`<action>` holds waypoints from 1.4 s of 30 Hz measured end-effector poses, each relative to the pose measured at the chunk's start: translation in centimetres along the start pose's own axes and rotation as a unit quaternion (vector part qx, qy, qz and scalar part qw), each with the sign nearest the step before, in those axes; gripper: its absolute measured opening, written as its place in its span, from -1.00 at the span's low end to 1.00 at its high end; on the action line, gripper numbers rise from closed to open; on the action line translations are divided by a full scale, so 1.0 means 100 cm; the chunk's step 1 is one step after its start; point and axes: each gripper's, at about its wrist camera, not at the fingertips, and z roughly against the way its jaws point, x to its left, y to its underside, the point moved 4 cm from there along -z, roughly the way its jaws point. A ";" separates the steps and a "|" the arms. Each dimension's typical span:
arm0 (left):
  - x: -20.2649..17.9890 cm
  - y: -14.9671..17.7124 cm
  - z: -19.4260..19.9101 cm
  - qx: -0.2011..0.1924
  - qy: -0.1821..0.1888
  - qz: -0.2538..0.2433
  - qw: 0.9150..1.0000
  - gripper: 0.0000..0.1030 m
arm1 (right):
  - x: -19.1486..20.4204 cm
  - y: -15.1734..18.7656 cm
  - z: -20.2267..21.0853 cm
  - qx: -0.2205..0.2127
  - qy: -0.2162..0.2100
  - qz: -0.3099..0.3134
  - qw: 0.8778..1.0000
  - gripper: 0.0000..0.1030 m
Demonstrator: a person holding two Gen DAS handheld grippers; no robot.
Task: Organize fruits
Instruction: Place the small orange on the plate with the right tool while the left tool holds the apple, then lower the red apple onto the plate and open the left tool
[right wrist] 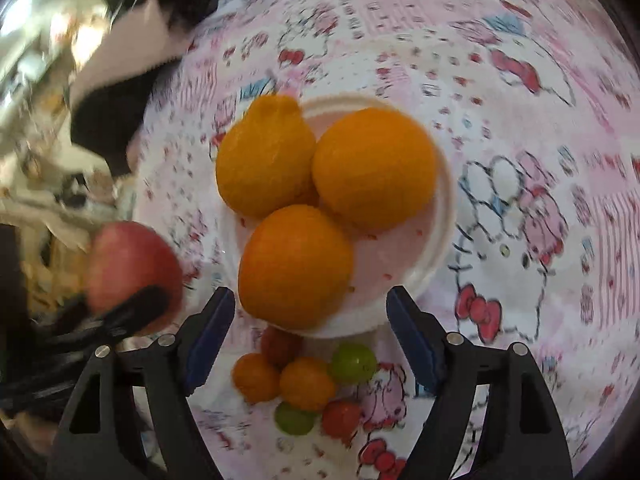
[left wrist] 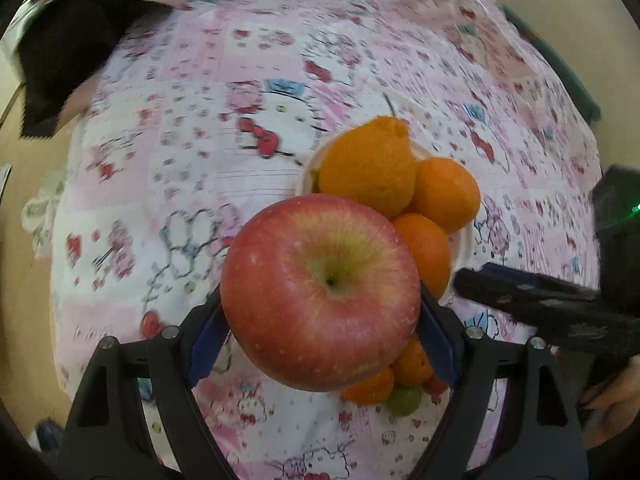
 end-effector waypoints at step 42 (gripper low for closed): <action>0.009 -0.038 0.023 -0.067 0.000 0.007 0.998 0.64 | -0.016 0.003 0.070 -0.070 -0.004 -0.053 0.996 0.66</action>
